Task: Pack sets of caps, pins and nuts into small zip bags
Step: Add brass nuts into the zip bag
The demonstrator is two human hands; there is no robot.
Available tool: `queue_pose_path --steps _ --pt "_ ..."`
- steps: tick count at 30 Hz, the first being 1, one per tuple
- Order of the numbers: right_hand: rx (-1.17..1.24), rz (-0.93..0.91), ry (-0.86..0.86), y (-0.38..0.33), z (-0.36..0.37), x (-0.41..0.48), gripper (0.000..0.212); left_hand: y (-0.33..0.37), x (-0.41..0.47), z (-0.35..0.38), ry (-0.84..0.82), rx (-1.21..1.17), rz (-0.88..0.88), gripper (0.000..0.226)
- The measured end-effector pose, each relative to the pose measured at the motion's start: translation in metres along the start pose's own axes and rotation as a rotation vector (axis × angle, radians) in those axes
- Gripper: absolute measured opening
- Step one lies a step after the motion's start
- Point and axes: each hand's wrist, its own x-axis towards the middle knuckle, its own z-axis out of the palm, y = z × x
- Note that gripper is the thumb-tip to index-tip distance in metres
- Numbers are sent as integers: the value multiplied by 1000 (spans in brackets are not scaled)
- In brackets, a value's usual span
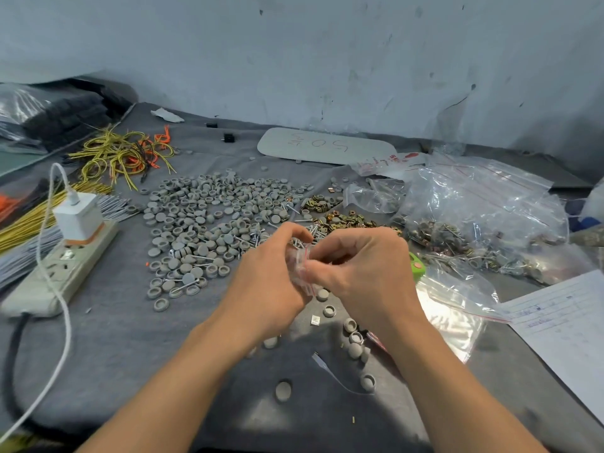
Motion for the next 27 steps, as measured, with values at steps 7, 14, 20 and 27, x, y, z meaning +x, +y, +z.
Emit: queue_pose_path --steps 7,14,20,27 --pt "-211 238 89 26 -23 15 12 -9 7 -14 94 -222 -82 63" --pt "-719 273 -339 39 4 13 33 -23 17 -26 217 -313 -116 66" --pt "-794 231 -403 44 6 17 32 -24 17 -24 217 -272 -113 65" --pt "-689 242 -367 47 0 15 21 -20 15 -23 192 -225 -112 63"
